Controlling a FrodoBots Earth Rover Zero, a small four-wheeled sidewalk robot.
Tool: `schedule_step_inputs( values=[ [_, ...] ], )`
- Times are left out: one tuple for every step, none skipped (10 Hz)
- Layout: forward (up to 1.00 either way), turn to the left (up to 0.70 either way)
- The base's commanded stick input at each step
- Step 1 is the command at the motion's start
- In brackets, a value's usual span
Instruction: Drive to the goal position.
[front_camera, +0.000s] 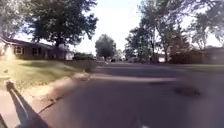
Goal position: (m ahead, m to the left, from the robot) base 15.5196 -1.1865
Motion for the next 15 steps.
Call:
schedule_step_inputs(
  values=[
    [1.00,0.00],
    [1.00,0.00],
    [1.00,0.00],
    [1.00,0.00],
    [1.00,0.00],
    [1.00,0.00],
    [1.00,0.00],
    [1.00,0.00],
    [1.00,0.00],
    [1.00,0.00],
    [1.00,0.00],
    [1.00,0.00],
    [1.00,0.00],
    [1.00,0.00],
    [1.00,0.00]
  ],
)
